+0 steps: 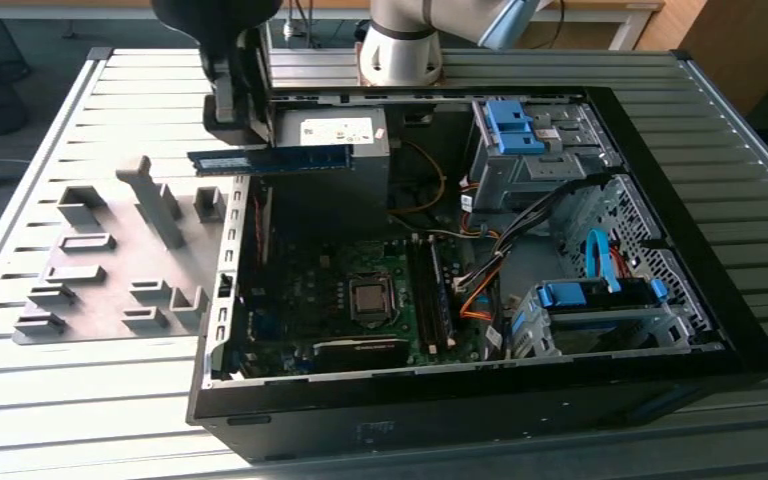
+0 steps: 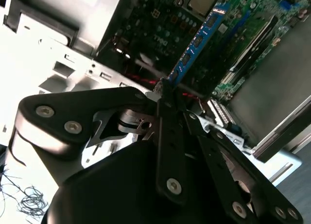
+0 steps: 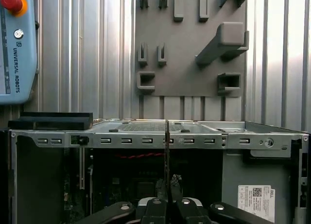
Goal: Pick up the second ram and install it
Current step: 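Pick up the second ram and move it above second insertion slot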
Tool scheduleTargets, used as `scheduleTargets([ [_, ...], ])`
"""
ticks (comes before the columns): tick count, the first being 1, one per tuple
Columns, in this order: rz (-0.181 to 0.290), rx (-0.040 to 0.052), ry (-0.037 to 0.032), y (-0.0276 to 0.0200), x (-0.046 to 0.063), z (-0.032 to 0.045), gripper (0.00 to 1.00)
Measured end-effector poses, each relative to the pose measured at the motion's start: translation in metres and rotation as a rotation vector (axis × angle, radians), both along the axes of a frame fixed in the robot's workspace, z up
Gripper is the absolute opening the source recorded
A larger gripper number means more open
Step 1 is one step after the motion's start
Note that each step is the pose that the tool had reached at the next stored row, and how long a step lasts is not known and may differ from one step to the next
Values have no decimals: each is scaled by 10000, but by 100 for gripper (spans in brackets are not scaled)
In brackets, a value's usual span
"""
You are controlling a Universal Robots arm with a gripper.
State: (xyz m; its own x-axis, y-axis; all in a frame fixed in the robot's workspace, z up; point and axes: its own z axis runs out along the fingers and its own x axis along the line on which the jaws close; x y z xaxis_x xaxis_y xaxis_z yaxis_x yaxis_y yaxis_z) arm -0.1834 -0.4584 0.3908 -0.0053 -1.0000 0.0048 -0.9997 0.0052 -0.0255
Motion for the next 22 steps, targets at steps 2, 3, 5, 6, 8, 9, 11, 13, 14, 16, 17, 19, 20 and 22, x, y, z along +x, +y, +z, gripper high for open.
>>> scheduleTargets([
  [2, 0, 0, 0, 0, 45, 0, 14],
  [3, 0, 0, 0, 0, 68, 0, 14],
  [5, 1, 1, 0, 0, 112, 0, 14],
  [6, 0, 0, 0, 0, 135, 0, 14],
  [8, 0, 0, 0, 0, 177, 0, 14],
  [9, 0, 1, -1, 0, 198, 0, 14],
  [11, 0, 1, 0, 0, 238, 0, 14],
  [13, 0, 1, -1, 0, 280, -1, 14],
  [14, 0, 0, -1, 0, 302, 0, 14],
  [16, 0, 1, -1, 0, 345, 0, 14],
  [17, 0, 1, -1, 0, 367, 0, 14],
  [19, 0, 1, -1, 0, 409, 0, 14],
  [20, 1, 1, -1, 0, 432, 0, 14],
  [22, 1, 0, 0, 0, 473, 0, 14],
])
